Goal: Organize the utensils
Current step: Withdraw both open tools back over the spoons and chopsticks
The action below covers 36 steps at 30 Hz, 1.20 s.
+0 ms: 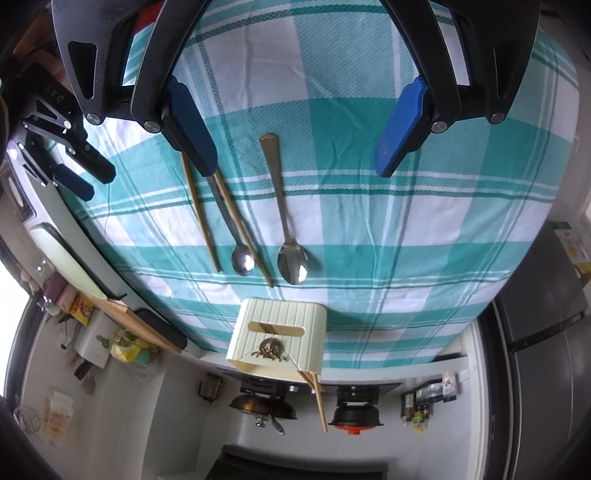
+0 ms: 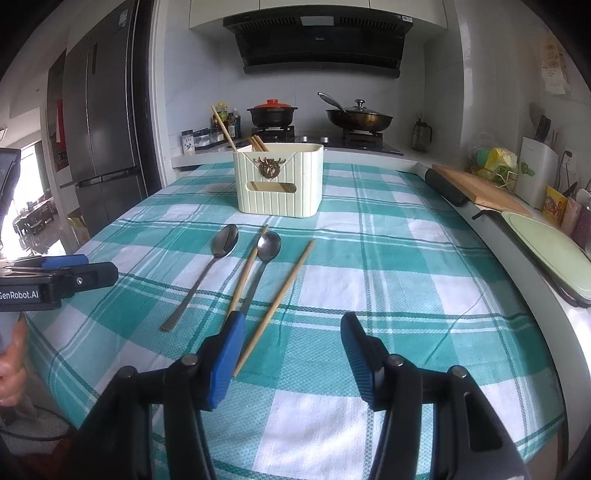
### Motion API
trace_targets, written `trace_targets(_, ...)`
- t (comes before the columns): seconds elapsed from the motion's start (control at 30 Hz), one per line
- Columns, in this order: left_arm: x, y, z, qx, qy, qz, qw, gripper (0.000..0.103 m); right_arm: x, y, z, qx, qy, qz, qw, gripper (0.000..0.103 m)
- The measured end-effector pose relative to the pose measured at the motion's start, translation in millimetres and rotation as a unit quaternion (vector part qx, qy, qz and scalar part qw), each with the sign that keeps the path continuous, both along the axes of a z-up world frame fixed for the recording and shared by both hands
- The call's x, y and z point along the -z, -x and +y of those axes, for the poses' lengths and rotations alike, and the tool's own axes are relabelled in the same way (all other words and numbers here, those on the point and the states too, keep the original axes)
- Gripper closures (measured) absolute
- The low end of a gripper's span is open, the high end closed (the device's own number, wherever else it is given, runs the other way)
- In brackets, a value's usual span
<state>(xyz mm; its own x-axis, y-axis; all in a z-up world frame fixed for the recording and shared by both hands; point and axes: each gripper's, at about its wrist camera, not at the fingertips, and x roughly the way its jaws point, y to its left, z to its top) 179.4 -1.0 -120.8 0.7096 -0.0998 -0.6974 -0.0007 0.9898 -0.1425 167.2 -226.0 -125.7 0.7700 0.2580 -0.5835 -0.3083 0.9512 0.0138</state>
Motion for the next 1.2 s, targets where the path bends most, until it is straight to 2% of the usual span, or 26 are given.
trace_targets(0.5,6.0,1.5,9.0,-0.019,0.000,0.003,0.9998,0.015,8.3,-6.1,-0.4,0.009,-0.005,0.012,1.000,0.048)
trace_targets(0.63,11.6,0.2,11.5,-0.022,0.001,0.012,0.9997,0.015,15.5,-12.1,-1.9,0.014,-0.010,0.030,0.999,0.048)
trace_targets(1.2,33.3,-11.6,14.0,-0.021,0.000,0.048,0.9986,0.015,26.5,-18.2,-6.1,0.026,-0.016,0.056,0.998,0.048)
